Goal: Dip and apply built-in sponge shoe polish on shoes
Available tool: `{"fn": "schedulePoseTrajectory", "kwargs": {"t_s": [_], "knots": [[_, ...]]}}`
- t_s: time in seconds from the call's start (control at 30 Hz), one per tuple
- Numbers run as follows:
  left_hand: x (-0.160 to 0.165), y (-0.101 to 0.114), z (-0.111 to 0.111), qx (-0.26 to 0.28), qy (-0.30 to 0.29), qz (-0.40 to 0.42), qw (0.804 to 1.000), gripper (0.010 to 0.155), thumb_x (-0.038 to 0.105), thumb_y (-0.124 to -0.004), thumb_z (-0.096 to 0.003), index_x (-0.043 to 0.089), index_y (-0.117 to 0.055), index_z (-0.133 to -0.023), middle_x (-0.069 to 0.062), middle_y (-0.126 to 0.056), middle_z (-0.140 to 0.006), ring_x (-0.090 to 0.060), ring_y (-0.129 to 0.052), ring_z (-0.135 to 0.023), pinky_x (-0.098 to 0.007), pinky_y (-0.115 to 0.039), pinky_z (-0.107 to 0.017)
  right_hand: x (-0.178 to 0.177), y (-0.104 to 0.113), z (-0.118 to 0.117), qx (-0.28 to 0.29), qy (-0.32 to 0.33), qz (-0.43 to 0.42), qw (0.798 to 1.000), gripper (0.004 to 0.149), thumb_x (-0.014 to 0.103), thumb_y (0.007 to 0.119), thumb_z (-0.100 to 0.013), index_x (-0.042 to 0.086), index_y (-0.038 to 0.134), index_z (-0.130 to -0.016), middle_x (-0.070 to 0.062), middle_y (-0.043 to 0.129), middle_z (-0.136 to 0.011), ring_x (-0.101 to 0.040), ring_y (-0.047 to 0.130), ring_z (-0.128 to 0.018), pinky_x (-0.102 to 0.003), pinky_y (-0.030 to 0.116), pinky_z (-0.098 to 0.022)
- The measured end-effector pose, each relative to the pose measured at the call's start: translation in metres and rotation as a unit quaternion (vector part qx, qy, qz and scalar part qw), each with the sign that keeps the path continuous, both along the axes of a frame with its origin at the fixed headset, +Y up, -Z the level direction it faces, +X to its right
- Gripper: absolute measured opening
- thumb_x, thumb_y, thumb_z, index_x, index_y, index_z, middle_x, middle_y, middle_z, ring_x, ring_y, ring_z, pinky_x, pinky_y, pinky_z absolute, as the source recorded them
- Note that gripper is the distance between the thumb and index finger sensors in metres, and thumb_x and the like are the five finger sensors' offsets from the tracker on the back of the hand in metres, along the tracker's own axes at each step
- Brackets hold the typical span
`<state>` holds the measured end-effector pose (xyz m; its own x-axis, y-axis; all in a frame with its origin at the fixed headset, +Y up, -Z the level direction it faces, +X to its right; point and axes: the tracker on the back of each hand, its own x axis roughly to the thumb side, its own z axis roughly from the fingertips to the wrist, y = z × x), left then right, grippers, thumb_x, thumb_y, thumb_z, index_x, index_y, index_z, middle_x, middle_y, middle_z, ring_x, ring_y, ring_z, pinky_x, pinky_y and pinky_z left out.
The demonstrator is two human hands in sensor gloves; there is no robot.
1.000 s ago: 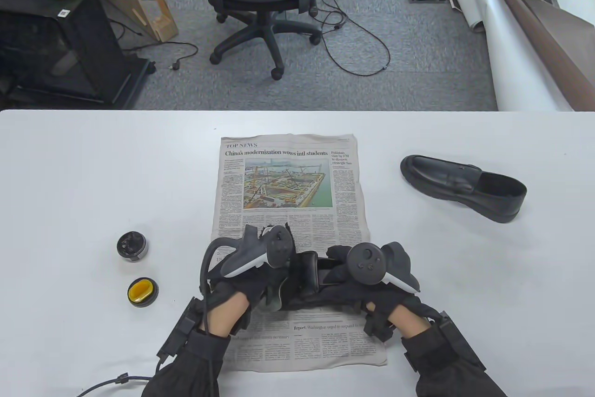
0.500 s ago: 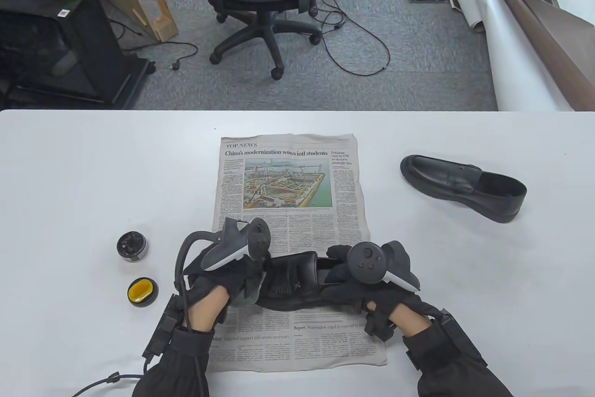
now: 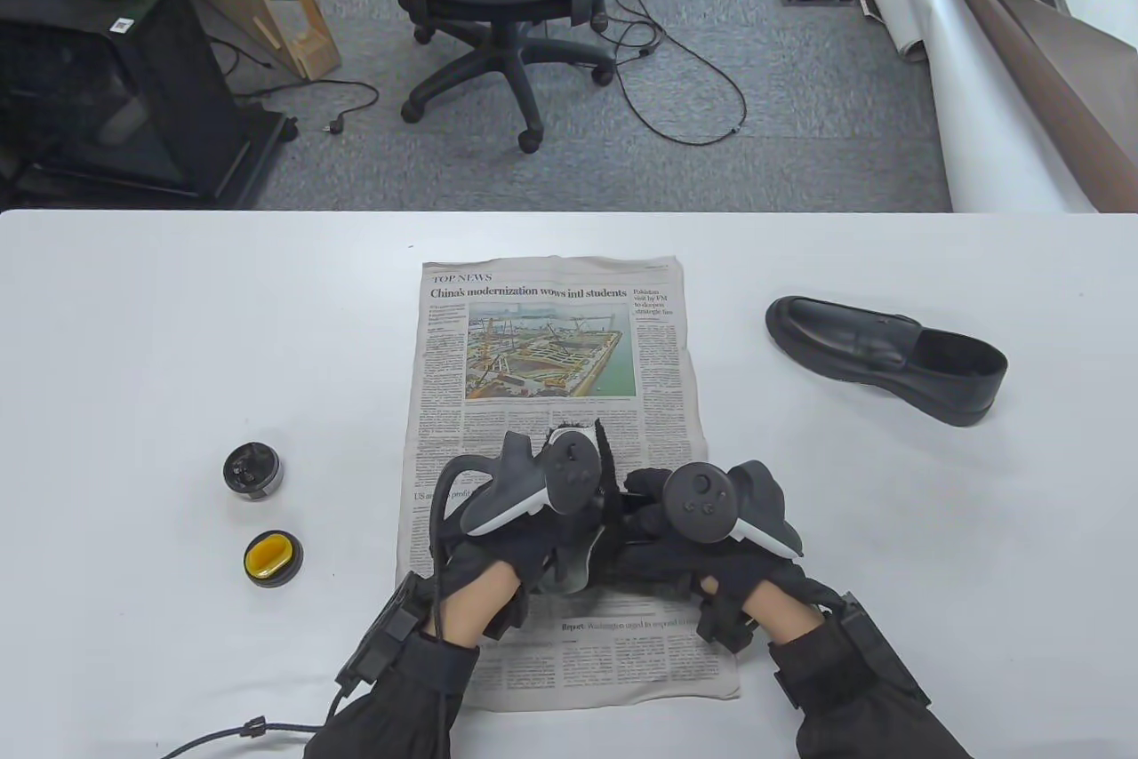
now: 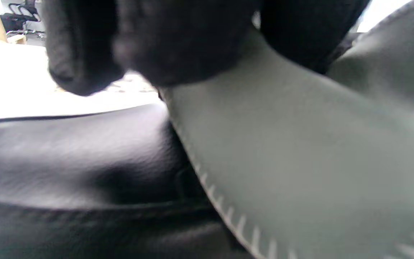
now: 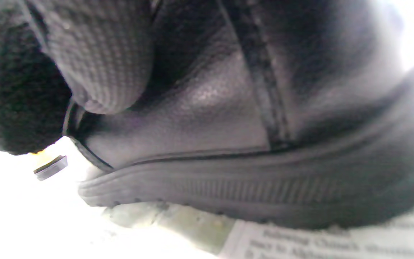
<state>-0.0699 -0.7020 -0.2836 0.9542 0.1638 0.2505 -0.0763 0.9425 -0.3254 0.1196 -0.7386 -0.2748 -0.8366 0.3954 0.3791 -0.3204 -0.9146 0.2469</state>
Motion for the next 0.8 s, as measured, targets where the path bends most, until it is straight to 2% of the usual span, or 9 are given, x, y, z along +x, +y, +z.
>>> {"fn": "schedulePoseTrajectory", "kwargs": {"t_s": [0.33,0.6,0.7,0.8], "knots": [[-0.042,-0.009,-0.012,-0.065,0.056,-0.098,0.991,0.058,0.047,-0.086,-0.0453,0.031,-0.069,-0.098,0.003,-0.102,-0.055,-0.004,-0.098,-0.013,-0.038,-0.093,-0.038,0.000,0.000,0.000,-0.002,0.001,-0.003,1.000,0.044,0.057,0.090,-0.029,0.031,0.098,-0.062,0.002,0.064,-0.101,-0.034,0.074,-0.088,-0.058,0.068,-0.068],[-0.080,-0.010,-0.017,-0.104,0.113,-0.120,0.981,0.056,0.047,-0.086,-0.0450,0.029,-0.073,-0.097,0.003,-0.102,-0.054,-0.004,-0.099,-0.014,-0.039,-0.093,-0.038,0.000,-0.001,0.000,-0.003,0.000,-0.004,1.000,0.043,0.057,0.090,-0.029,0.031,0.098,-0.062,0.002,0.064,-0.101,-0.034,0.074,-0.088,-0.058,0.068,-0.068],[-0.082,-0.006,-0.014,-0.083,0.116,-0.129,0.981,0.056,0.047,-0.087,-0.0449,0.029,-0.073,-0.097,0.003,-0.102,-0.055,-0.004,-0.100,-0.014,-0.039,-0.092,-0.039,0.000,-0.001,0.000,-0.003,0.000,-0.003,1.000,0.043,0.057,0.090,-0.029,0.031,0.098,-0.062,0.002,0.064,-0.101,-0.034,0.074,-0.088,-0.058,0.068,-0.068],[-0.071,0.002,-0.009,-0.016,0.092,-0.108,0.990,0.056,0.046,-0.088,-0.0446,0.030,-0.073,-0.096,0.003,-0.102,-0.055,-0.003,-0.099,-0.014,-0.038,-0.093,-0.039,0.001,-0.001,0.000,-0.002,-0.001,-0.002,1.000,0.044,0.057,0.090,-0.029,0.031,0.098,-0.063,0.002,0.064,-0.101,-0.034,0.074,-0.088,-0.058,0.068,-0.068]]}}
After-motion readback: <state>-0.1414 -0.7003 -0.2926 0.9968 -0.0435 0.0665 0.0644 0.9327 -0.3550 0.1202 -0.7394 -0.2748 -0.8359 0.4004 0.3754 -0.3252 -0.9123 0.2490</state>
